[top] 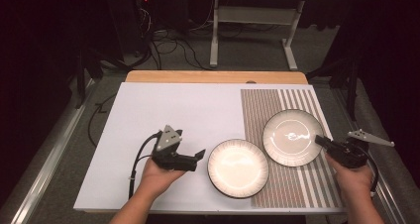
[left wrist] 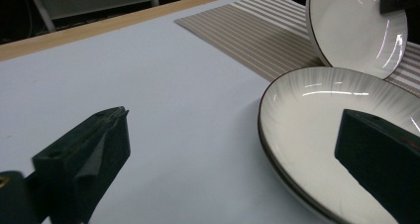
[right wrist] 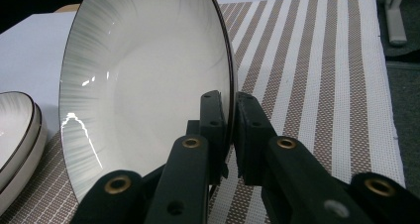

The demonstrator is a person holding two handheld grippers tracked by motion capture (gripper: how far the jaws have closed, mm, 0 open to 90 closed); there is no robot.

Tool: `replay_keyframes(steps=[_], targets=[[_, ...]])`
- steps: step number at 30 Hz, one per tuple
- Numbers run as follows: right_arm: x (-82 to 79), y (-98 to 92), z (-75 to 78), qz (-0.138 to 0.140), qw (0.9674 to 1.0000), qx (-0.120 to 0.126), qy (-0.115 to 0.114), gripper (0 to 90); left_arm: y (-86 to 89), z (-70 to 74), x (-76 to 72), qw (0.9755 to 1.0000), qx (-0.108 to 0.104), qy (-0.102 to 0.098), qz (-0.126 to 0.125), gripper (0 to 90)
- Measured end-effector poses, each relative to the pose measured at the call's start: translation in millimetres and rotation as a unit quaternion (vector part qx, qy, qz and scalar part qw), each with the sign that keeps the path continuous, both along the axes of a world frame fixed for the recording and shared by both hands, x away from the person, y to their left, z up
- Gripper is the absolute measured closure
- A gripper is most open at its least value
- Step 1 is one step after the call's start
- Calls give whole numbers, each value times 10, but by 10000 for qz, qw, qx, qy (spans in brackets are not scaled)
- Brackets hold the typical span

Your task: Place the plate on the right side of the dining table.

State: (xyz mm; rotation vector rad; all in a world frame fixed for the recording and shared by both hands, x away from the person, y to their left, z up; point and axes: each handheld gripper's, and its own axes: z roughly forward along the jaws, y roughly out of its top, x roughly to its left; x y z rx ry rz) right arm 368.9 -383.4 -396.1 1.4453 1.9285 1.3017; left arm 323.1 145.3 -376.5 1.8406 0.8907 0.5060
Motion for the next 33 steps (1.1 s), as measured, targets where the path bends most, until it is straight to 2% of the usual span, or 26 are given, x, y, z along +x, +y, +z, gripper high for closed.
replay_keyframes(steps=[5,7,10,14,22,30,33], targets=[[26,8,-10,-54,9999,-73,92,848,304,3,-174,9996,-109,-186,186,0],[39,6,-18,-83,9998,-73,155,845,405,-10,-216,9992,-252,-198,251,0],[65,5,-31,-134,9995,-38,277,839,517,-5,-249,9988,-335,-195,290,0],[106,23,-50,-189,9990,-102,402,826,573,4,-244,9981,-478,-175,337,1],[157,63,-55,-308,9983,-127,479,816,577,-20,-224,9983,-460,-108,345,3],[196,53,-110,-477,9965,-105,683,792,567,-58,-213,9984,-425,-47,360,3],[214,65,-154,-610,9948,-242,774,759,583,-67,-206,9982,-448,-35,395,3]])
